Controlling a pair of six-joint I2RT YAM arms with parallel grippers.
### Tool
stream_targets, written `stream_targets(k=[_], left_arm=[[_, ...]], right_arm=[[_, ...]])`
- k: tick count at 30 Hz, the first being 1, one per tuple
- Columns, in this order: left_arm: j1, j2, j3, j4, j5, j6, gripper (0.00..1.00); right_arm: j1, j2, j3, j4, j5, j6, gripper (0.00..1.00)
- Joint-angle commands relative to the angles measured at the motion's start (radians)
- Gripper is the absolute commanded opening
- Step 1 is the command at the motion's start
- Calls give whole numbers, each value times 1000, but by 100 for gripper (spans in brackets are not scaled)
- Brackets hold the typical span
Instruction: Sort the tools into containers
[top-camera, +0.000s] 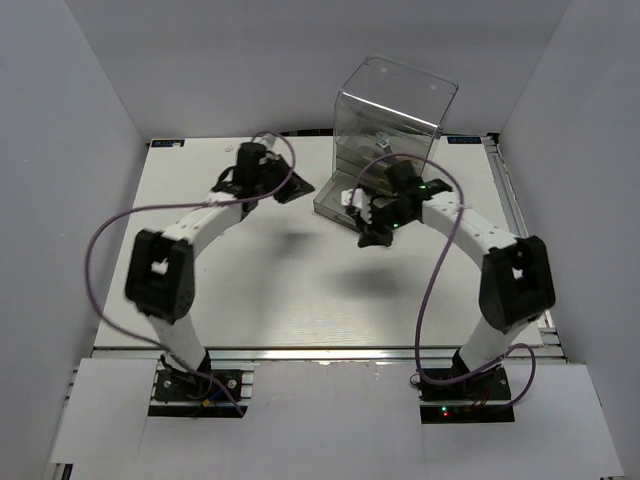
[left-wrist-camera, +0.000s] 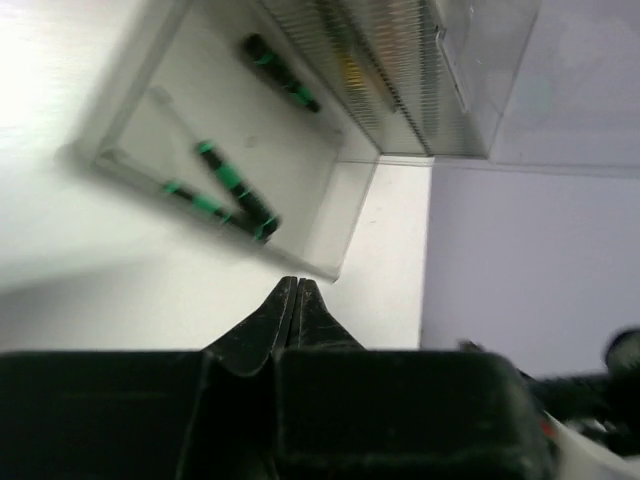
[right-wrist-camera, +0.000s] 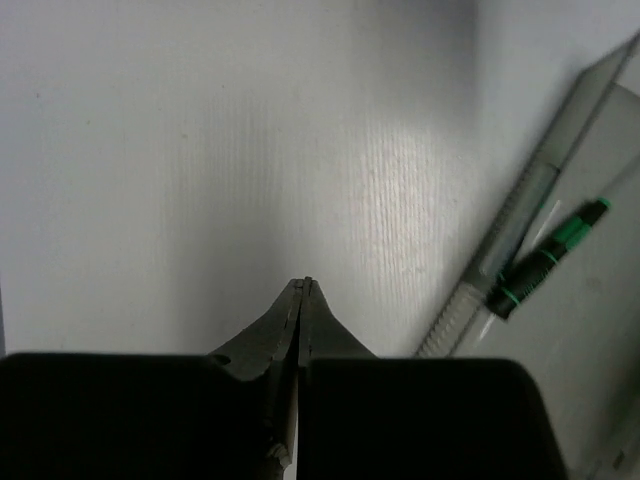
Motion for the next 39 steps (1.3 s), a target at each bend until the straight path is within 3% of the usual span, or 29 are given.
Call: stream_targets(k=[1, 3, 8, 14, 16, 18, 19, 22, 23, 29, 38, 39], left_arm=[[94, -320, -216, -66, -104, 147, 6], [131, -420, -315, -92, -135, 168, 6], [229, -734, -543, -184, -190, 187, 10], [234, -925, -714, -239, -247, 143, 15], [232, -962, -740, -248, -253, 129, 16], [234, -971, -733, -268, -264, 138, 16], [234, -969, -726, -277, -270, 140, 16], [234, -952, -711, -281, -269, 142, 16], [234, -947, -709, -279, -264, 140, 16], [234, -936, -714, -265, -247, 134, 17], [234, -938, -713, -250, -243, 134, 31], [234, -939, -713, -250, -243, 135, 37]], right_arm=[[119, 107, 91, 71, 165, 161, 0], [168, 161, 130, 99, 275, 296, 0], [219, 296, 210, 152, 438, 425, 0], [229, 387, 233, 309, 734, 545, 0], [229, 402, 239, 350, 822, 551, 6], [225, 415, 240, 375, 889, 550, 25], [224, 416, 239, 404, 915, 545, 44], [206, 427, 240, 432, 944, 536, 72], [198, 431, 248, 442, 949, 533, 89], [134, 464, 282, 462, 957, 498, 89], [74, 459, 282, 499, 937, 455, 89], [75, 450, 276, 495, 896, 453, 89]])
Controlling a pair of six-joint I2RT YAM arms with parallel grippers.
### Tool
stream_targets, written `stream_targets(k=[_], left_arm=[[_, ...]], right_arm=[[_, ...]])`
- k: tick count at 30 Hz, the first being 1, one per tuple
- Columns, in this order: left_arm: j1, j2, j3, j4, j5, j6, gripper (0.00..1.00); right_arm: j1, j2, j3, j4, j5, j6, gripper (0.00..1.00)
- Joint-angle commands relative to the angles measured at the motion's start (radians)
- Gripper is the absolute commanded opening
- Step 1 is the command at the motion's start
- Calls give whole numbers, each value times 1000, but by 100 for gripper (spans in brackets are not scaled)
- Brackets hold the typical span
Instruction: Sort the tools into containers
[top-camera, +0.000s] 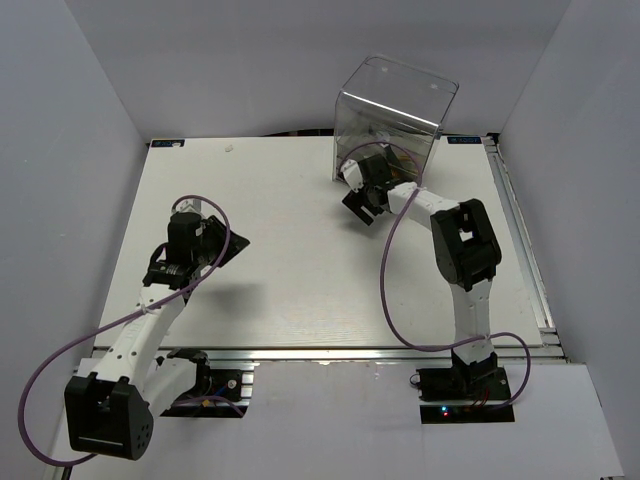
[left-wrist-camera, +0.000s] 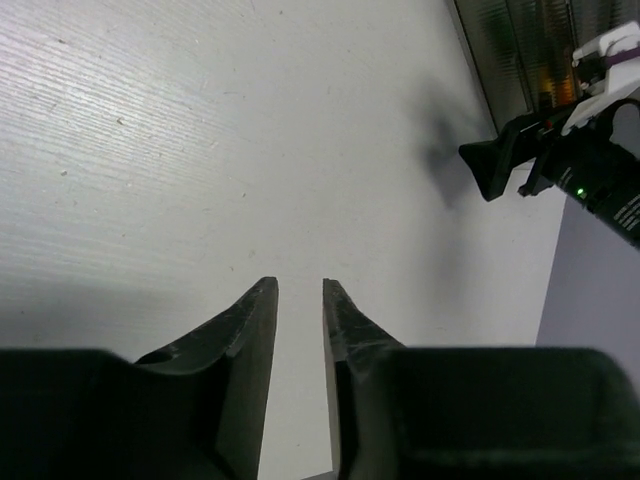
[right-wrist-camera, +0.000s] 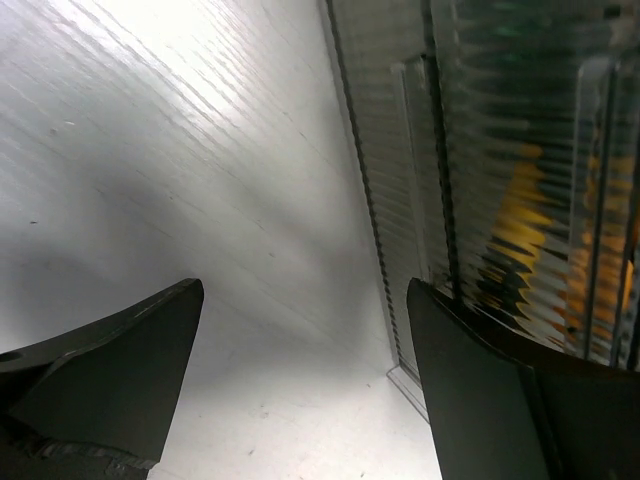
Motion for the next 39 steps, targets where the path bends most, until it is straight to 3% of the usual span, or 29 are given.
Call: stream_targets(k=[1, 6, 7, 10, 15, 22, 28, 32, 39], left_arm=[[-1, -16, 23, 20, 3, 3, 41], [1, -34, 21, 48, 22, 23, 72], [-1, -45, 15, 71, 28, 34, 82], [-1, -57, -1, 135, 77, 48, 98], [-1, -53, -18, 259, 215, 63, 98], [-1, -28, 23, 325, 290, 109, 98], [-2, -30, 46, 325, 299, 118, 98], [-1, -45, 51, 325, 296, 118, 98], [-1, -66, 51, 316, 295, 131, 98]], right_arm=[[-2, -43, 9, 46, -53, -23, 89], [-3, -161, -87, 15, -313, -106, 89], [-5, -220, -127, 5, -362, -129, 89], [-17, -359, -199, 1, -510, -198, 90], [-60, -552, -298, 109, -544, -91, 89], [-137, -632, -239, 31, -559, 55, 90], [-165, -788, -379, 150, -400, 101, 89], [-166, -833, -399, 129, -260, 142, 89], [-166, -865, -414, 67, -257, 139, 89]])
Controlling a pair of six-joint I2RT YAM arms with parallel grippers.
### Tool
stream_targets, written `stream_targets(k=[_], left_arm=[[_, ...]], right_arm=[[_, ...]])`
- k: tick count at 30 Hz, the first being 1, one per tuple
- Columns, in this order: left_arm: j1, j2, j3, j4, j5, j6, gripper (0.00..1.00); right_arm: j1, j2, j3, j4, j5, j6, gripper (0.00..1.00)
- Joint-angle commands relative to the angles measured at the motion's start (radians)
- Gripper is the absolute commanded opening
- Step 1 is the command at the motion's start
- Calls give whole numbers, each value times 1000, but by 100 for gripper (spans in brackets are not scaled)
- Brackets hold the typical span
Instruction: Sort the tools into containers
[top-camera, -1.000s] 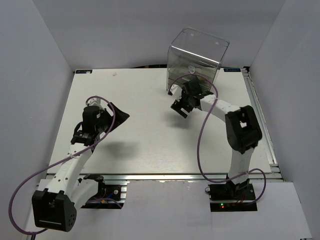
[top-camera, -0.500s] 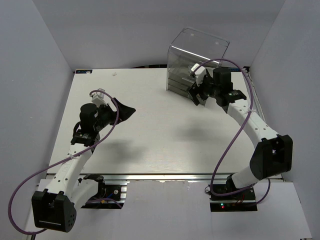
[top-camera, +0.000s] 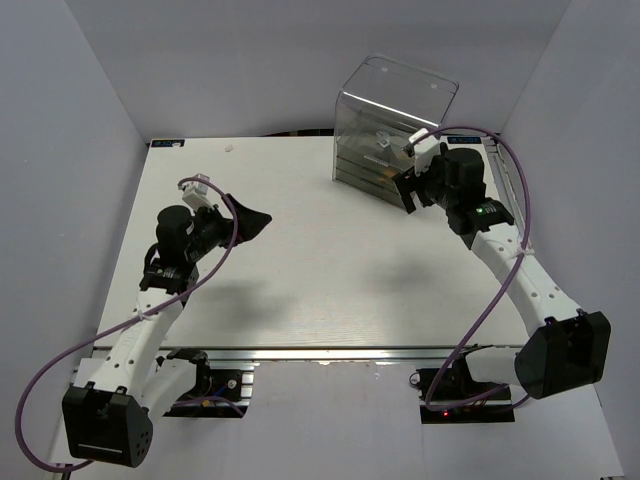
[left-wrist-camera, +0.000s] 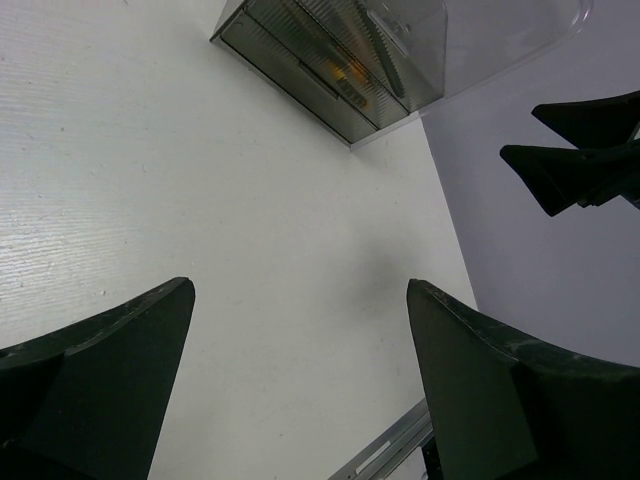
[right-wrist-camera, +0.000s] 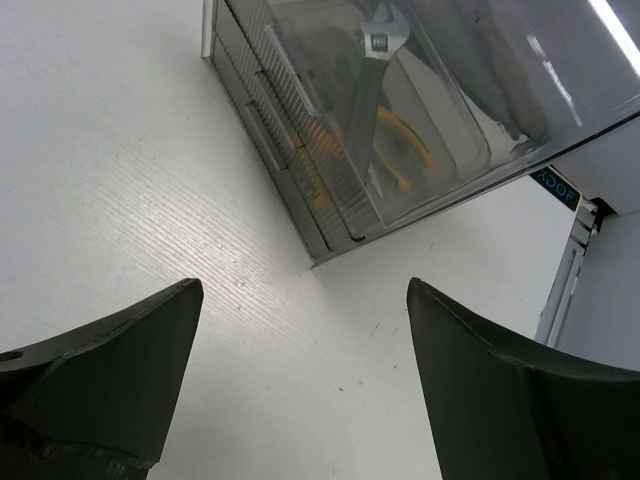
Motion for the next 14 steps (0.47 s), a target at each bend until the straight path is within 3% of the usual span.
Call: stream_targets(k=[1, 14], left_arm=[[-1, -28, 42, 8, 15, 23, 98], [-1, -73, 23, -15, 4, 24, 98]], right_arm=[[-2, -36, -13, -12, 12, 20, 89], [-1, -88, -60, -10, -58, 50, 90]])
